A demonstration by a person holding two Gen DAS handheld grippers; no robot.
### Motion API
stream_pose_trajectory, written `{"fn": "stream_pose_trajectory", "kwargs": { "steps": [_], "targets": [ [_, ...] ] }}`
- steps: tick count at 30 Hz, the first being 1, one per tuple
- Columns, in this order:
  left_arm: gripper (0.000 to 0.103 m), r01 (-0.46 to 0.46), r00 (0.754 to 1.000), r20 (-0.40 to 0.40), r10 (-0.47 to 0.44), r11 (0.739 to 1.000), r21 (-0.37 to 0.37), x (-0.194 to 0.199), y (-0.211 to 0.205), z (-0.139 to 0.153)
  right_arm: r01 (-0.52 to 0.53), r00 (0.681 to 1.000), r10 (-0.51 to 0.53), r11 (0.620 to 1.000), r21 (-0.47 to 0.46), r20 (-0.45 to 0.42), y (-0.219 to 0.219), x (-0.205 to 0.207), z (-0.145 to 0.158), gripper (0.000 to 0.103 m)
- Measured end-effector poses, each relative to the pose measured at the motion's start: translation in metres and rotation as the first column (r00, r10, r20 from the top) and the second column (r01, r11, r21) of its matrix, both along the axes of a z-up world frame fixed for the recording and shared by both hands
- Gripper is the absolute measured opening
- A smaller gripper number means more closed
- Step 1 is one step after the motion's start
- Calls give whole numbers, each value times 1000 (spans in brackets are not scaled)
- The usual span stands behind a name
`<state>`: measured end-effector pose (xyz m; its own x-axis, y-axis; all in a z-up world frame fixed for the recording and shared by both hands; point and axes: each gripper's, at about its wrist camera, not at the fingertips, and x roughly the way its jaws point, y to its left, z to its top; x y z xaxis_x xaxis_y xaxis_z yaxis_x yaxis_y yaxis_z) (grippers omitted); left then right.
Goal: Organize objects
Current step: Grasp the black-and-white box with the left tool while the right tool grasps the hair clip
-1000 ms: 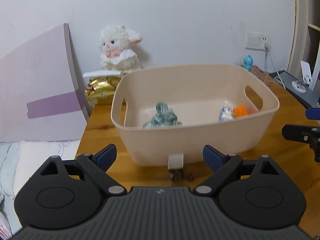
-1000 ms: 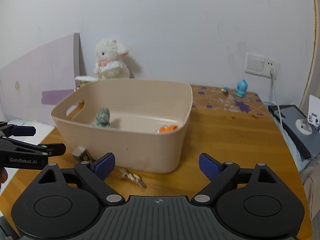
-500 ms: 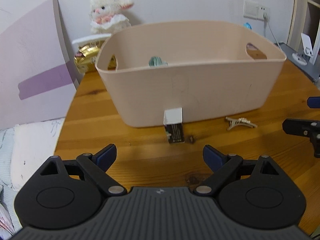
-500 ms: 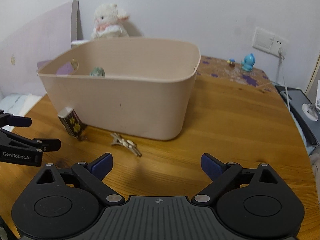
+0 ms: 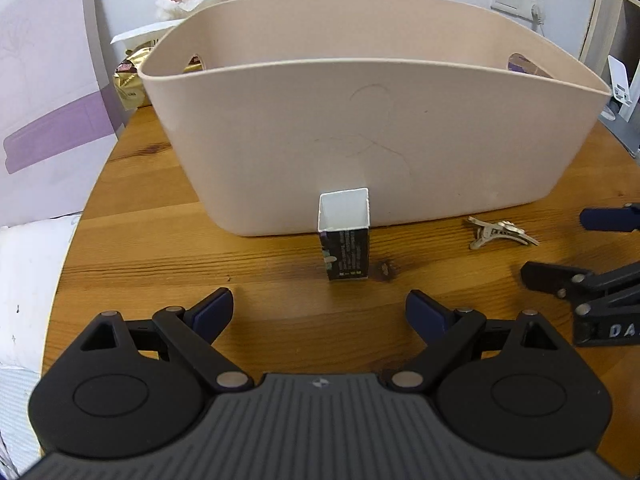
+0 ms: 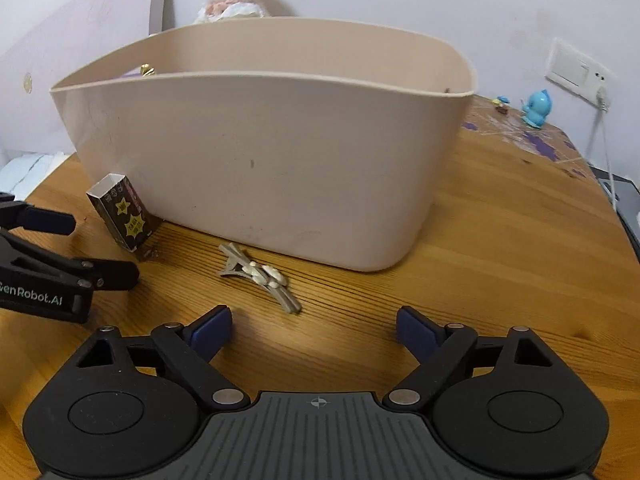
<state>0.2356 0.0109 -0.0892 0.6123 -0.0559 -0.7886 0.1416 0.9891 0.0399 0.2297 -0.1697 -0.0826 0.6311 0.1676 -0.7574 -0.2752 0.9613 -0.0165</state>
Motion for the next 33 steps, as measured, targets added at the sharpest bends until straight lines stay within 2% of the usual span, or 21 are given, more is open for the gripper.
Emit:
{"fn": "stream_pose_trajectory", "kwargs": {
  "steps": [8,11,13,14,16,17,19,20,25,33],
  "targets": [
    [94,-26,999,31,27,999,-36,17,5,-6,-37,999,37,999,8,13,15,8,0,81],
    [92,-37,998,56,40,998,-47,17,9,-9,-60,998,60,998,18,12,16,8,0,68],
    [87,-33,997,74,37,998,-44,17,8,-9,-77,997,76,997,19,17,19,6,3,46],
    [85,-29,996,86,32,999,-43,17,8,-9,-84,996,83,996,17,16,21,6,4,43],
    [73,-27,994,103,32,999,-46,13,7,-9,-96,995,96,995,18,16,24,5,6,29],
    [70,-25,994,107,30,999,-47,12,7,-8,-101,995,100,995,15,16,26,4,7,26],
    [57,-11,994,112,16,999,-50,11,8,-7,-110,994,110,994,10,14,29,2,7,19],
    [54,-1,993,114,7,999,-50,10,7,-6,-111,994,111,994,10,11,29,1,8,17],
    [25,48,993,110,-43,998,-46,2,0,-4,-104,995,105,994,14,-2,26,-6,10,10],
    [25,47,993,110,-43,998,-37,-11,5,6,-94,996,93,995,32,12,10,-31,18,10]
  ]
}}
